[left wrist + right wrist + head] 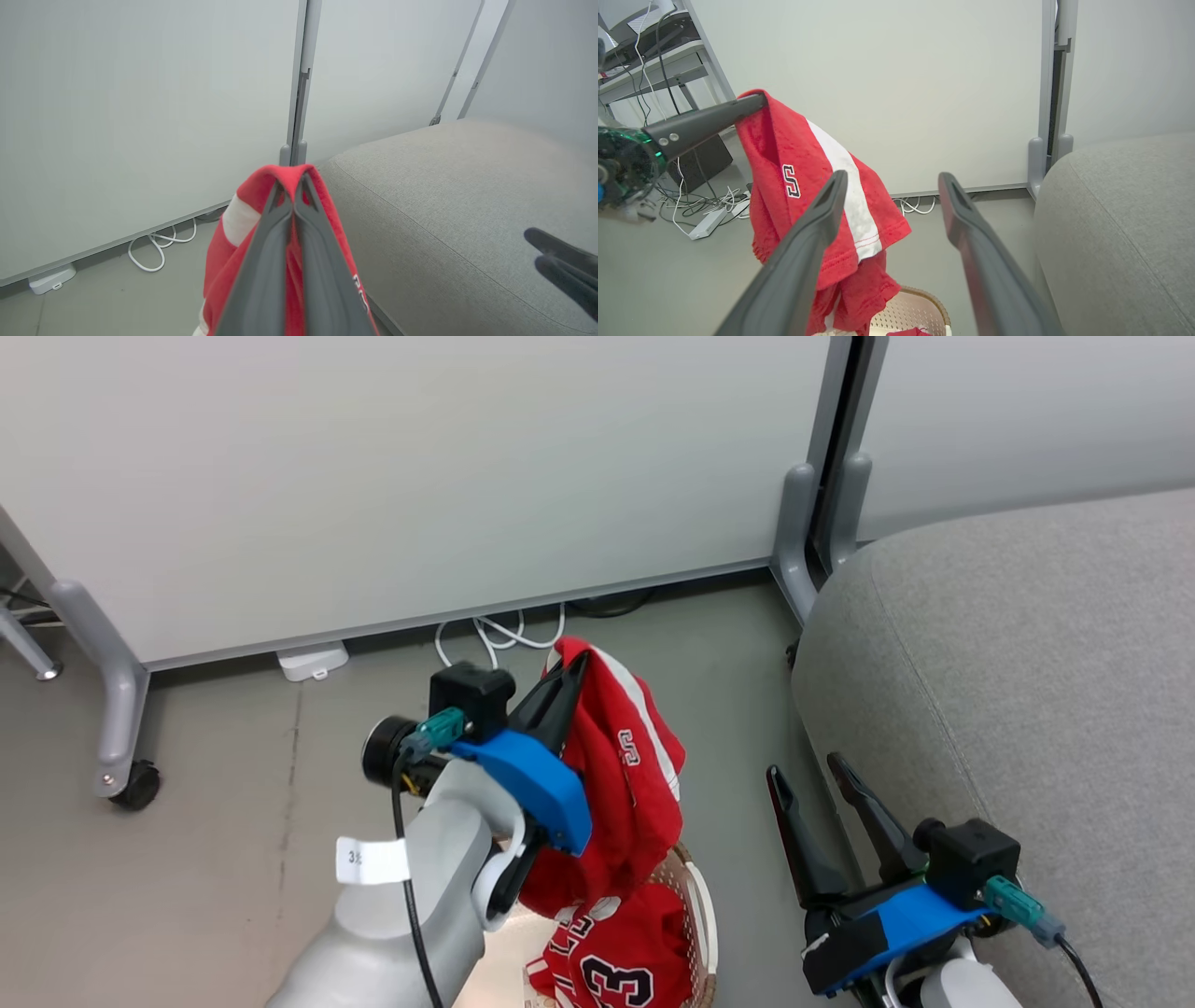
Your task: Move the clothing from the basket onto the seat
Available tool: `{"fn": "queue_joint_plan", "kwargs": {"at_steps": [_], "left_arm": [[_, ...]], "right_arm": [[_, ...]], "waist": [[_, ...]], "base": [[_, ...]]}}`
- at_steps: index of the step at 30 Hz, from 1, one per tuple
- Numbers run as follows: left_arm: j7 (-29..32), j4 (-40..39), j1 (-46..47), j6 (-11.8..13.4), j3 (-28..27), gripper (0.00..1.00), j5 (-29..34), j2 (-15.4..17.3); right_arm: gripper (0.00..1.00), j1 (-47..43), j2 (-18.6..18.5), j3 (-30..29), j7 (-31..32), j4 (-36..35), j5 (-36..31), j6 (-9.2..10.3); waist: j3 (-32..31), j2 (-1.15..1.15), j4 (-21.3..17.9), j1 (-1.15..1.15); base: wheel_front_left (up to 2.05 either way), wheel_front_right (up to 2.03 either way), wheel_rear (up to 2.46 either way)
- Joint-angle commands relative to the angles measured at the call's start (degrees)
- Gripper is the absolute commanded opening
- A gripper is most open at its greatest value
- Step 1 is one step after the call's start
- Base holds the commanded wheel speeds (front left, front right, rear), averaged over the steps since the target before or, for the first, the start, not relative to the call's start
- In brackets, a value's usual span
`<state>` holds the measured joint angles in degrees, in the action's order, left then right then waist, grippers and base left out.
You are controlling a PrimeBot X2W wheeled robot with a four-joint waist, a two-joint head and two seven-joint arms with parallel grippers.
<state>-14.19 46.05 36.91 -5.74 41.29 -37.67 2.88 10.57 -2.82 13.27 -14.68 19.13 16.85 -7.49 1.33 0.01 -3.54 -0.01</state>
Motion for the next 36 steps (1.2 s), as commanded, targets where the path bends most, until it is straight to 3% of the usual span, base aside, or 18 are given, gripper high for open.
{"fn": "queue_joint_plan", "kwargs": {"at_steps": [1,20,36], "left_arm": [[0.3,-1.1,1.8,0.7,1.2,0.0,-0.8,0.0],[2.5,-4.3,6.6,4.7,8.7,0.0,-7.7,0.0],[1.9,-3.4,8.3,5.8,12.8,0.0,-11.0,0.0]], "right_arm": [[1.0,-1.3,-0.1,-0.3,0.3,0.0,0.0,-0.01],[1.0,-3.1,-0.1,0.4,1.7,-1.6,0.1,-0.01],[1.0,2.2,-0.1,4.7,3.6,1.9,-0.1,-0.01]], "waist": [[-1.0,-0.01,0.9,0.01],[-1.9,-0.01,1.7,0.01],[-1.1,-0.01,1.4,0.01]], "base": [[0.0,0.0,0.0],[0.0,0.0,0.0],[0.0,0.0,0.0]]}}
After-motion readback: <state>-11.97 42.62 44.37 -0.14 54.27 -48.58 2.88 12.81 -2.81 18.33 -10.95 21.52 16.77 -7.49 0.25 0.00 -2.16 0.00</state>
